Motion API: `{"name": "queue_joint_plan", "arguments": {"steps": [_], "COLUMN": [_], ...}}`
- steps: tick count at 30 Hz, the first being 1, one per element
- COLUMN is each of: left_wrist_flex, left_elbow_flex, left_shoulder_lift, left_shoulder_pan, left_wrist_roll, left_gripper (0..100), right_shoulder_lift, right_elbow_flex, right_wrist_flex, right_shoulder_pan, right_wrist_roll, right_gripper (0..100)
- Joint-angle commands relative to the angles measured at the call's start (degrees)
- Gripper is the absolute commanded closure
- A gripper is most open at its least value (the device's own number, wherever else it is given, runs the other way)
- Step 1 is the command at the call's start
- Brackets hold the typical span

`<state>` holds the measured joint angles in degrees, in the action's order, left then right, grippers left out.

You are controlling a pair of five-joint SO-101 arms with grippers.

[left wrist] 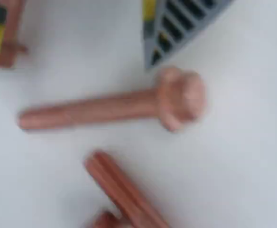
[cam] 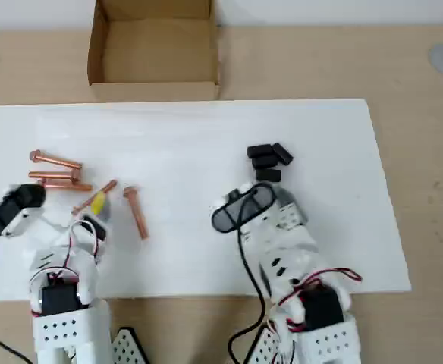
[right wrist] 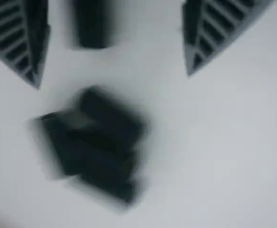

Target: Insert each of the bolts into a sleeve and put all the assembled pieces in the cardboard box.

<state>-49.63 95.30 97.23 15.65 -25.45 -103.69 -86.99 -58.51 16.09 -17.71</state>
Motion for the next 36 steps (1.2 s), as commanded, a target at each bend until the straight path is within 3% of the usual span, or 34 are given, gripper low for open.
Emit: {"name": "queue_joint_plan", "arguments": {"steps": [1, 4, 8, 13, 16, 20, 23, 27, 29, 32, 36], "left_wrist_flex": [6.33, 10.37, 5.45, -5.27, -7.82, -14.86, -23.74, -34.64, -39.47, -45.63, -46.68], "left_elbow_flex": [-6.42, -10.37, -16.09, -24.53, -33.23, -55.82, -71.38, -83.16, -86.24, -88.62, -87.74], "left_shoulder_lift": [-0.31, -0.66, -0.84, -8.13, -22.99, -47.96, -62.64, -74.68, -79.08, -83.03, -83.3], "left_shoulder_pan": [3.43, 2.2, -2.55, -3.08, -2.99, -3.16, -4.4, -6.59, -8.44, -10.02, -10.9], "left_wrist_roll": [1.05, 12.75, 26.29, 31.82, 32.53, 32.53, 32.7, 35.43, 40.35, 39.38, 39.21], "left_gripper": [78, 78, 78, 78, 78, 78, 78, 78, 78, 78, 78], "right_shoulder_lift": [-1.8, 7.16, 27.38, 52.35, 63.87, 71.43, 71.87, 74.68, 77.67, 80.4, 80.66], "right_elbow_flex": [11.56, 19.03, 31.78, 56.75, 70.99, 84.35, 87.34, 84.35, 82.07, 77.93, 76.09], "right_wrist_flex": [0.97, -0.09, -2.37, -13.1, -23.21, -32.18, -33.85, -40.0, -43.78, -43.87, -43.87], "right_shoulder_pan": [-7.69, -13.23, -18.15, -17.54, -14.11, -11.03, -10.33, -10.33, -10.42, -11.3, -11.3], "right_wrist_roll": [-0.79, -1.67, -4.31, -4.22, -3.78, -2.64, -2.64, -3.96, -5.71, -6.07, -7.12], "right_gripper": [75.8, 75.7, 75.7, 75.8, 75.8, 75.8, 75.8, 75.8, 75.8, 75.8, 75.8]}}
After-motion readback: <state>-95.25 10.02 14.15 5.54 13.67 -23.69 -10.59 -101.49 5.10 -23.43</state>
